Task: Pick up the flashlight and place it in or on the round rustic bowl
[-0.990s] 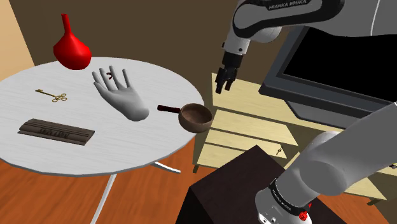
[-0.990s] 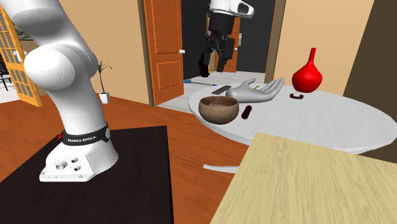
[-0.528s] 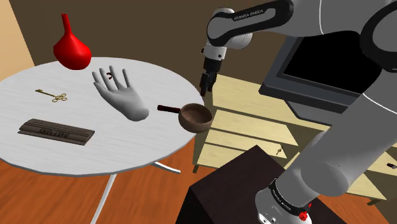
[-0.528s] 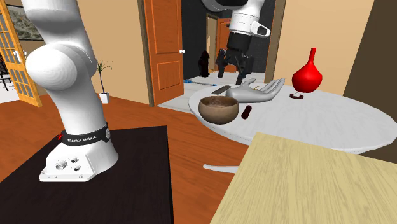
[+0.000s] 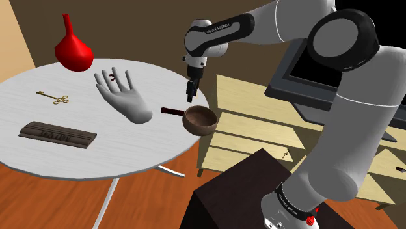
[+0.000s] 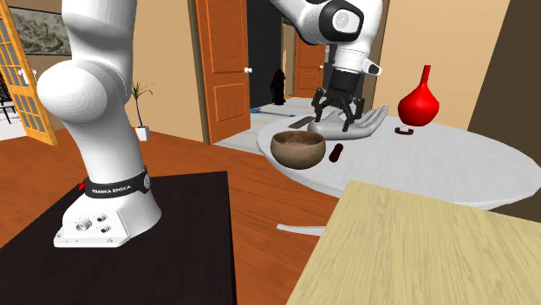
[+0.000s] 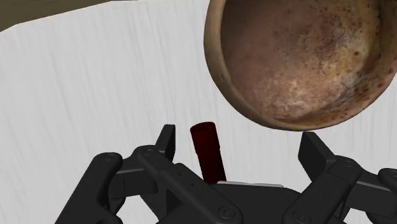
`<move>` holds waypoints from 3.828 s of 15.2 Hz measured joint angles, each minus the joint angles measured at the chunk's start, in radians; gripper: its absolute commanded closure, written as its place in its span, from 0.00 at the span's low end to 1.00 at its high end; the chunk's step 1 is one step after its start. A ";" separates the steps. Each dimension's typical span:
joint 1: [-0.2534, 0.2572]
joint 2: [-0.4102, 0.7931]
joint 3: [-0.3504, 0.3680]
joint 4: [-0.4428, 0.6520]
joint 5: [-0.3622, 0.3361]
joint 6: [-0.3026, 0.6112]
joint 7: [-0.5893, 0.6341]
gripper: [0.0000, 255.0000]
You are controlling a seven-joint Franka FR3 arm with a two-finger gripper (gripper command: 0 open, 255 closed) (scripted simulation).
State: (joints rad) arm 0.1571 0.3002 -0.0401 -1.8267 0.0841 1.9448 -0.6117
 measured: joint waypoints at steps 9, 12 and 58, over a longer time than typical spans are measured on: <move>0.033 0.313 0.049 0.319 -0.041 -0.015 -0.128 0.00; 0.036 0.338 0.051 0.319 -0.043 0.010 -0.134 0.00; 0.038 0.222 0.053 0.398 -0.044 -0.183 -0.123 1.00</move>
State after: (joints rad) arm 0.1950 0.5224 0.0127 -1.4290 0.0400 1.7616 -0.7350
